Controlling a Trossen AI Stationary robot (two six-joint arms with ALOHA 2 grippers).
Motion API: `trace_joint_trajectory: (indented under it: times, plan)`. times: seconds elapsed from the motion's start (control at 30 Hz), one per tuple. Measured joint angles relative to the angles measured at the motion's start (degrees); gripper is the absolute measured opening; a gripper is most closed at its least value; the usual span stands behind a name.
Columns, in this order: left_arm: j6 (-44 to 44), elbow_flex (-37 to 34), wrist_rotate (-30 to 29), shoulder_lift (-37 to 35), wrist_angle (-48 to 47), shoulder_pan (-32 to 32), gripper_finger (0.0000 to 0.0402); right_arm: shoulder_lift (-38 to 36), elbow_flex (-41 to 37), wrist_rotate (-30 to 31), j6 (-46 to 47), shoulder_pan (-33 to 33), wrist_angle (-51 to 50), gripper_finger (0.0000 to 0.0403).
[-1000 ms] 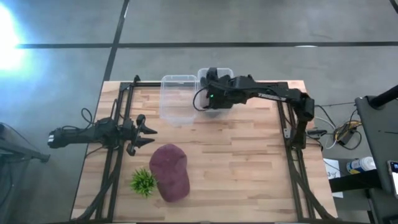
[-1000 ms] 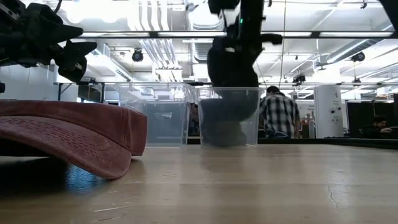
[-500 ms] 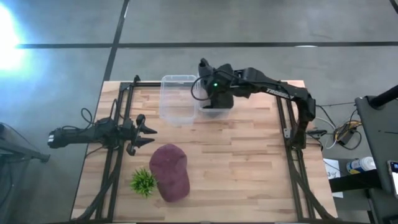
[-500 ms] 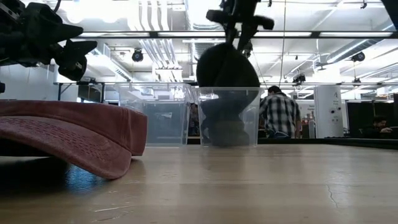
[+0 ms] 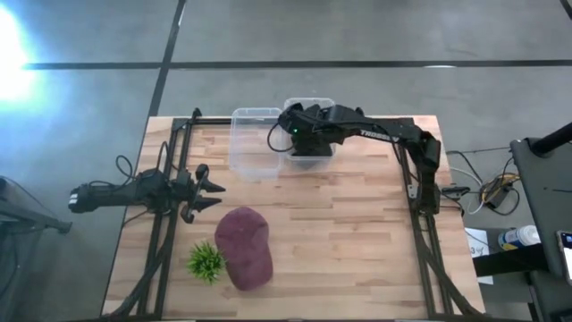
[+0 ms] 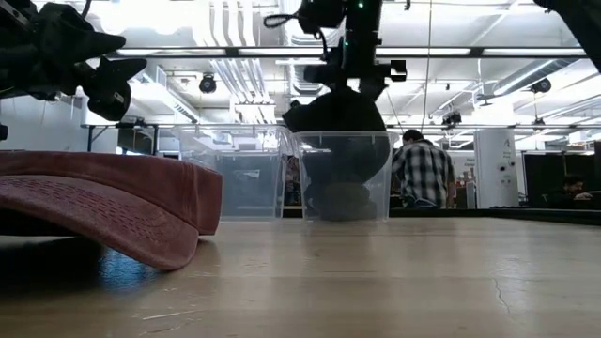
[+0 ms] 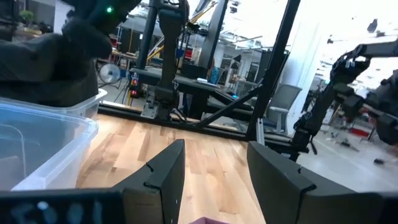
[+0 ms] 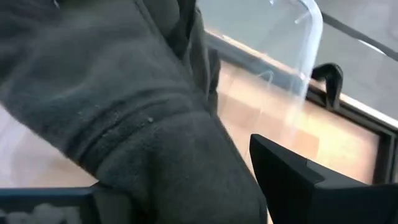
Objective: Pick & Place hat
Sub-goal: Put the black cap into the right transparent bin
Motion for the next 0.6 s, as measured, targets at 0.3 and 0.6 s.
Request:
trace_joint_trajectory:
  times: [0.3,0.6]
  plan:
    - [-1.15,0.02,-0.01,0.00,0.09,0.00,0.0168,-2.69,8.21,7.02,-5.17,2.55,1.54,0.0203]
    - [-1.12,0.02,-0.01,0.00,0.08,0.00,0.0168,-3.38,14.38,13.98,-5.94,1.43,-2.56,0.0203]
